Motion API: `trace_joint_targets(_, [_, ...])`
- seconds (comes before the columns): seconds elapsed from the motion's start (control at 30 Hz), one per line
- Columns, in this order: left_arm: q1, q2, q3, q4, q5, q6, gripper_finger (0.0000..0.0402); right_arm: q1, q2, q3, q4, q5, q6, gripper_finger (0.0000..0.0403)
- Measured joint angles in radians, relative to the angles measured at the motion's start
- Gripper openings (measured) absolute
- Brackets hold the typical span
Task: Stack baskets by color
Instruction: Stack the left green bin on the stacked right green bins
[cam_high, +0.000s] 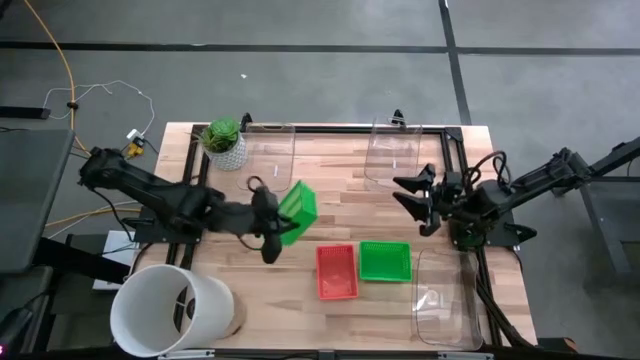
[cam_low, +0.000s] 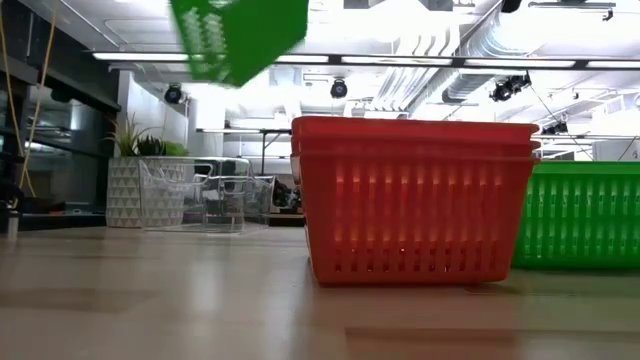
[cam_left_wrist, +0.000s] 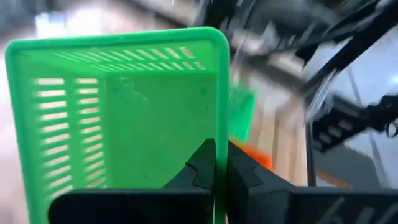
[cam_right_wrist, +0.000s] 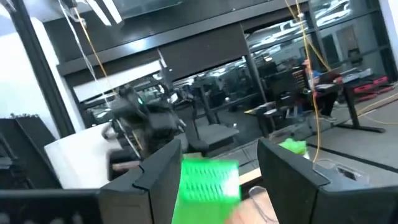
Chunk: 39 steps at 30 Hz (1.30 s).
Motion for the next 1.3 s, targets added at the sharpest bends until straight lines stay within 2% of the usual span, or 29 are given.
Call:
trace_joint_targets(0.17, [-0.025, -0.043, 0.002, 0.148, -0.093, 0.285, 0.0, 0.0, -0.01, 0.0, 0.002, 0.006, -0.018, 0.0197])
trace_joint_targets(0.43, [-0.024, -0.02, 0.0, 0.177, -0.098, 0.325, 0.0, 0.0, -0.009, 0.0, 0.021, 0.028, -0.018, 0.0197])
trace_joint_targets(0.53, [-0.008, 0.026, 0.015, 0.256, -0.013, 0.393, 0.0, 0.0, -0.009, 0.0, 0.099, 0.06, -0.079, 0.0197])
trace_joint_targets(0.63, [0.019, 0.129, 0.106, 0.221, 0.056, 0.423, 0.0, 0.0, -0.009, 0.0, 0.211, 0.086, -0.165, 0.0197])
trace_joint_targets(0.8, [0.041, 0.345, 0.322, 0.113, 0.105, 0.534, 0.0, 0.0, -0.011, 0.0, 0.346, 0.101, -0.297, 0.0197])
trace_joint_targets(1.03, [0.045, 0.656, 0.595, 0.086, 0.142, 0.622, 0.0, 0.0, -0.032, 0.0, 0.359, 0.139, -0.354, 0.0197])
trace_joint_targets(1.3, [0.035, 0.922, 0.816, 0.083, 0.132, 0.596, 0.0, 0.0, -0.035, 0.0, 0.35, 0.189, -0.392, 0.0197])
